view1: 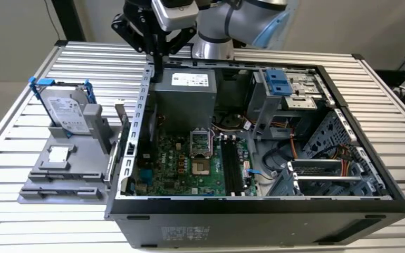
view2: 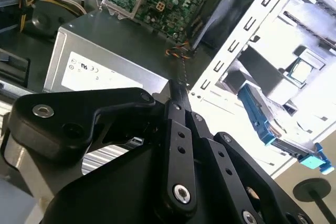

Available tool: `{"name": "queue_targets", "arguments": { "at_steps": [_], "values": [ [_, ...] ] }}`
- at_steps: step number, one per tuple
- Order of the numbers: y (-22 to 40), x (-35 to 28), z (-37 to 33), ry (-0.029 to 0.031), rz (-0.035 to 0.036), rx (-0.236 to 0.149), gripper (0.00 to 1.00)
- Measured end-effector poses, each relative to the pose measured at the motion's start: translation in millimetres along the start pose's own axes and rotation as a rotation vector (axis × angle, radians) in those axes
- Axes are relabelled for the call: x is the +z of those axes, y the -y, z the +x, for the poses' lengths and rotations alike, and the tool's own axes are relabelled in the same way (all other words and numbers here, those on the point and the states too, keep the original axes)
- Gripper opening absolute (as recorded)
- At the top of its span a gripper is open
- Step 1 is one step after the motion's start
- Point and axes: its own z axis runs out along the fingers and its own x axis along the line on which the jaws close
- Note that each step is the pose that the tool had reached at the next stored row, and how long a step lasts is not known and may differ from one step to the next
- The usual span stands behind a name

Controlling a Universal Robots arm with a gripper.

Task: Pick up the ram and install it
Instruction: 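Reach for the ram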

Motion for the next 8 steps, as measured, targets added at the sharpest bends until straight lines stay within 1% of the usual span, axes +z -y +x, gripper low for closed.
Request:
{"name": "queue_targets", "arguments": {
  "at_steps": [5, 8],
  "values": [
    [0.7, -0.3, 10.8, -0.0001, 0.0000, 0.000, 0.00],
    [1.3, -0.5, 20.5, -0.0001, 0.0000, 0.000, 0.00]
  ]
}}
